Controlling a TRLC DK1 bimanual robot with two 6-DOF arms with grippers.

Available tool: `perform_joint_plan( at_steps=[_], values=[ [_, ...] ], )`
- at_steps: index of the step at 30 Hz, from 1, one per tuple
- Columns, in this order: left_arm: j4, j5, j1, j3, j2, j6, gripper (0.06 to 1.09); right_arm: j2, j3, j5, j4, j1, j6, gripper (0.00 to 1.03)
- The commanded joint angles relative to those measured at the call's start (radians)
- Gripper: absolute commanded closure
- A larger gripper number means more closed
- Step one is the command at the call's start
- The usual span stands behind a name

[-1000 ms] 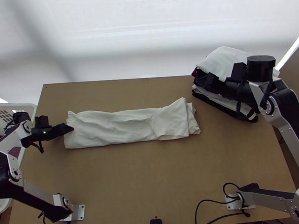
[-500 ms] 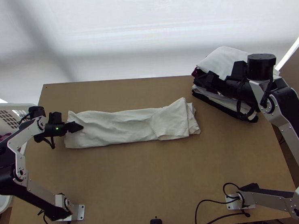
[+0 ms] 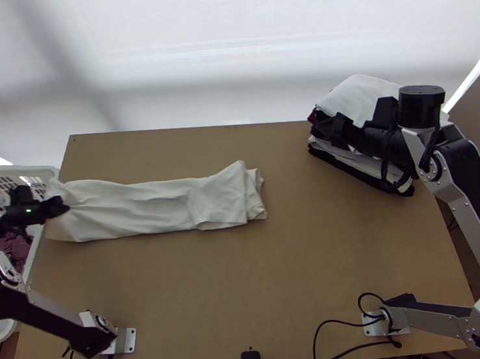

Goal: Fold the t-shirt

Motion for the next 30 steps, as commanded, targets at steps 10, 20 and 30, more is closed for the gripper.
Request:
perform_joint_plan(
  at_steps=[10, 20, 30],
  values=[
    [-0.212, 0.018, -0.292, 0.081, -0.295, -0.177, 1.05, 0.002, -0.003, -0.006, -0.005, -0.014, -0.004, 0.04],
    [-0.156, -0.027, -0.708, 0.129, -0.293, -0.453, 1.05, 0.000, -0.007, -0.006, -0.005, -0.019, -0.010, 0.04],
    [-0.073, -0.094, -0.958, 0.204, -0.161, -0.611, 1.05, 0.008, -0.008, -0.006, -0.002, -0.010, -0.009, 0.04]
  ],
)
